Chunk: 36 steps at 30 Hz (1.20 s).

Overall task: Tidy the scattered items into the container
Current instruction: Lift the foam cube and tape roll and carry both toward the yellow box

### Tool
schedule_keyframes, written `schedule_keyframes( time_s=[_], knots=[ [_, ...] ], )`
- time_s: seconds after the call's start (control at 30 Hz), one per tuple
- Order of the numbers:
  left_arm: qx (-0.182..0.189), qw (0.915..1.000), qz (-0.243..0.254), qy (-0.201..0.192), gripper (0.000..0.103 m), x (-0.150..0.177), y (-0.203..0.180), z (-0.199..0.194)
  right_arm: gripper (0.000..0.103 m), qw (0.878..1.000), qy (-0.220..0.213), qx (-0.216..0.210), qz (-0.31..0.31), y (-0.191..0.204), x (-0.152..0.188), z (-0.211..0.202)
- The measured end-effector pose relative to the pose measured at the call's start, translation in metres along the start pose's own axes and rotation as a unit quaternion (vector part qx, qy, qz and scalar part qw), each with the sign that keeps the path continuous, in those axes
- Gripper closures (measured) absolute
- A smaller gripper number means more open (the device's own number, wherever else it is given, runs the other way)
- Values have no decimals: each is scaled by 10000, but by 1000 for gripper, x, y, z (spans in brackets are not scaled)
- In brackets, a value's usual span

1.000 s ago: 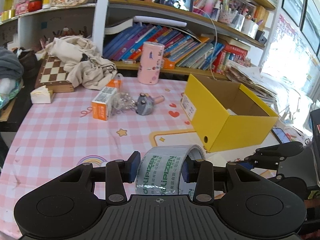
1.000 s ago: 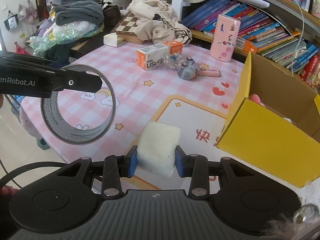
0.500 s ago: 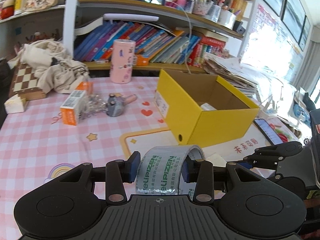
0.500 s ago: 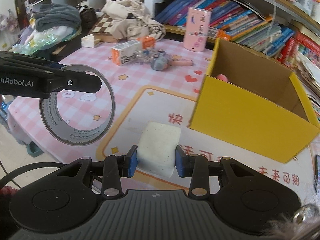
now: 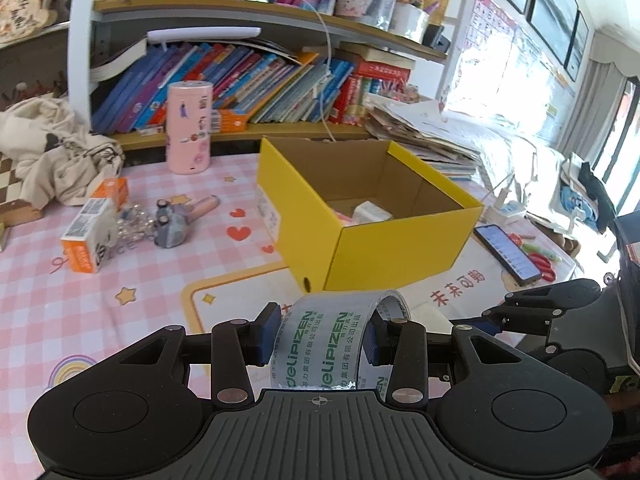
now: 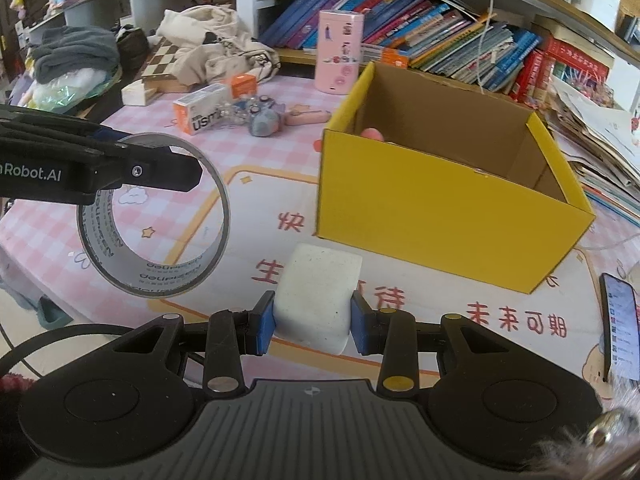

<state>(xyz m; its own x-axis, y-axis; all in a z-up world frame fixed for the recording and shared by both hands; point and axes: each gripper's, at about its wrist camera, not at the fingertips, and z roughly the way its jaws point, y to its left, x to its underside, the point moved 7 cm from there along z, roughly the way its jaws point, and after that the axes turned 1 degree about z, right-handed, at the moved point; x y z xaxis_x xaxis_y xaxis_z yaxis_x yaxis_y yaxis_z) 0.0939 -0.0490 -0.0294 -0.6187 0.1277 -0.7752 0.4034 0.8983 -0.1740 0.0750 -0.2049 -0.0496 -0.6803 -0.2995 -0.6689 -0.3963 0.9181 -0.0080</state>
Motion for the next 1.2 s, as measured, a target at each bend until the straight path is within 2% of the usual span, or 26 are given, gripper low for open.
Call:
schedule_keyframes(
  time_s=[1.2],
  knots=[
    [606, 9971, 445, 107, 63, -28, -72, 45, 68, 9968, -17, 417, 676, -82, 18, -22]
  ],
)
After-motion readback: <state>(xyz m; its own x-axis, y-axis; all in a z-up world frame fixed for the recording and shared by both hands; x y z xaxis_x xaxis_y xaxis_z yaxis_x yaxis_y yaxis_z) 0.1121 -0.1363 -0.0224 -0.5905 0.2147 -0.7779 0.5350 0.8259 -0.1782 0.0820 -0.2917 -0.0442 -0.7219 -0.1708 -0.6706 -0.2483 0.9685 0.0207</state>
